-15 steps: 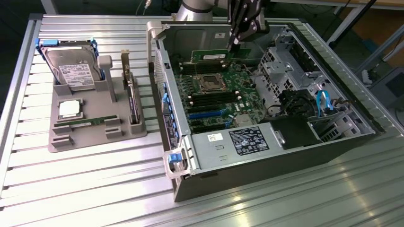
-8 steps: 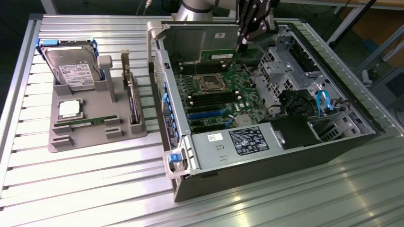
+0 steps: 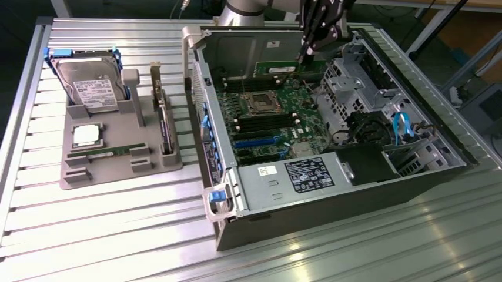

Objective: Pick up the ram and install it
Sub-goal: 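Pick up the ram and move it above insertion slot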

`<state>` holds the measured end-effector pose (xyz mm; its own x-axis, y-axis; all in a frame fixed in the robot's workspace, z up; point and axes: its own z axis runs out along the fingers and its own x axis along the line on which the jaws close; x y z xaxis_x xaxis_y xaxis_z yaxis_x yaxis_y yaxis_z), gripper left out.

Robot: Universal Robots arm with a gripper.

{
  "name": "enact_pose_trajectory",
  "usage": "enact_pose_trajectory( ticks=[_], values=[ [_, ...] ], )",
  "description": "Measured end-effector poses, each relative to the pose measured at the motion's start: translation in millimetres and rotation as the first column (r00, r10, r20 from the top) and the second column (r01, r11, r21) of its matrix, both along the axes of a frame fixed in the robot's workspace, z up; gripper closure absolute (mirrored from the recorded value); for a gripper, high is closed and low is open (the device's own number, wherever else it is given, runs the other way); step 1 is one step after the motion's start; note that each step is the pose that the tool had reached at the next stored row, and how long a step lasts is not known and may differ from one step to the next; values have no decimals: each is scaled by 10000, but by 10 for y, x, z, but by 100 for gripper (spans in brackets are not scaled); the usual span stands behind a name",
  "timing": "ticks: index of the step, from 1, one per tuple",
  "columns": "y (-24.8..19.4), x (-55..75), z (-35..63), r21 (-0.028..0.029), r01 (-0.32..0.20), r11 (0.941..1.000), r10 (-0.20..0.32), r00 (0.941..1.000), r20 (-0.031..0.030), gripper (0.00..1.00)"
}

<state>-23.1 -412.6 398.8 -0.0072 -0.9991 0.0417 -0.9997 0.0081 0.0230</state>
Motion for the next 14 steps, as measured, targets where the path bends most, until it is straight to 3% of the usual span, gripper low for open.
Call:
enact_pose_trajectory(
  ticks=[2,14],
  values=[
    [0,0,-3,0,231,9997,-231,9997,0,88],
    [34,1,-34,-1,246,9997,-246,9997,0,88]
  ],
)
